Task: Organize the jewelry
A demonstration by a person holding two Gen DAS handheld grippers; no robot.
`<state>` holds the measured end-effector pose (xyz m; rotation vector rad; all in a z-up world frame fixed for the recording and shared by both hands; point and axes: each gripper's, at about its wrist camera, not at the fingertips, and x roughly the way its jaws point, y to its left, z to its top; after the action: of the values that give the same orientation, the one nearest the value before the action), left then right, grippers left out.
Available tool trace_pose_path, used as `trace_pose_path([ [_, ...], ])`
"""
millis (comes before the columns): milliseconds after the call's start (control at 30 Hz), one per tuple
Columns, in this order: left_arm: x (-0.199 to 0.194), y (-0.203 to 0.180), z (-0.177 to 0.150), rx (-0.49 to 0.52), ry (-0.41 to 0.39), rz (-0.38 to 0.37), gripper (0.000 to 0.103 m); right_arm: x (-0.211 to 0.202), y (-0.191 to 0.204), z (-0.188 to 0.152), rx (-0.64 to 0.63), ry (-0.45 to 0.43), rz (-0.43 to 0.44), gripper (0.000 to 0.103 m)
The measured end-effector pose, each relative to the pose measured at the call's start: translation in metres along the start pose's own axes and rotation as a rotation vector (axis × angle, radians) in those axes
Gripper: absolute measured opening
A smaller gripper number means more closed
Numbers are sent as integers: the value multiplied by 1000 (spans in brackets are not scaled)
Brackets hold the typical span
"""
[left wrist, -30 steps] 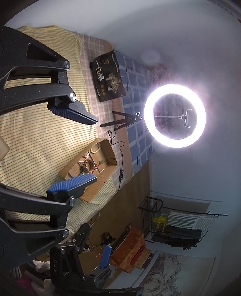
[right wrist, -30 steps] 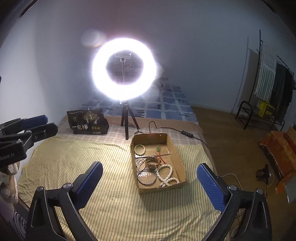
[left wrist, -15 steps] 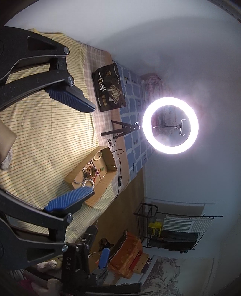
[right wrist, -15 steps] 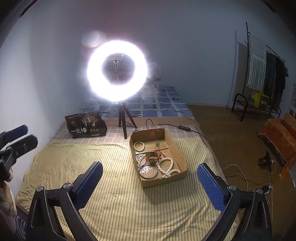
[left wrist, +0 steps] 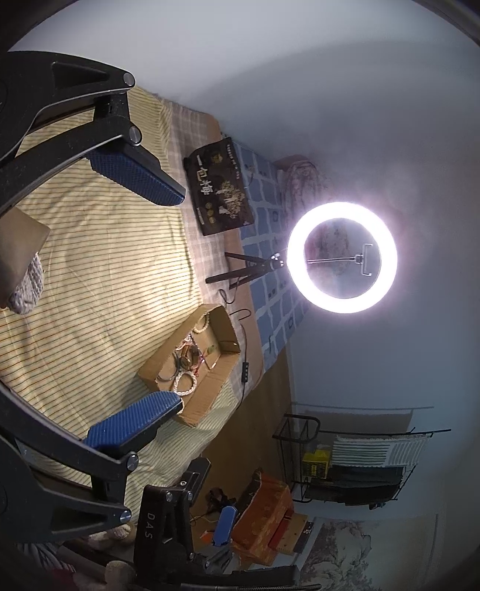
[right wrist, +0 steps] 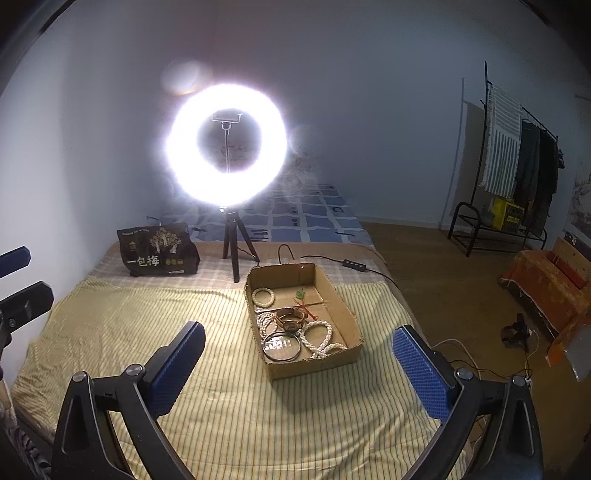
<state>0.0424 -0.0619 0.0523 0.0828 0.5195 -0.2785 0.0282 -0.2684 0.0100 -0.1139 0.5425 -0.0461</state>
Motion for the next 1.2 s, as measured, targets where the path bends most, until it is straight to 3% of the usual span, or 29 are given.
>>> trace_pose_path([
  [1200,0,-1,-3,12,3,11,103,3,-8,-5,35,7,-14,103],
])
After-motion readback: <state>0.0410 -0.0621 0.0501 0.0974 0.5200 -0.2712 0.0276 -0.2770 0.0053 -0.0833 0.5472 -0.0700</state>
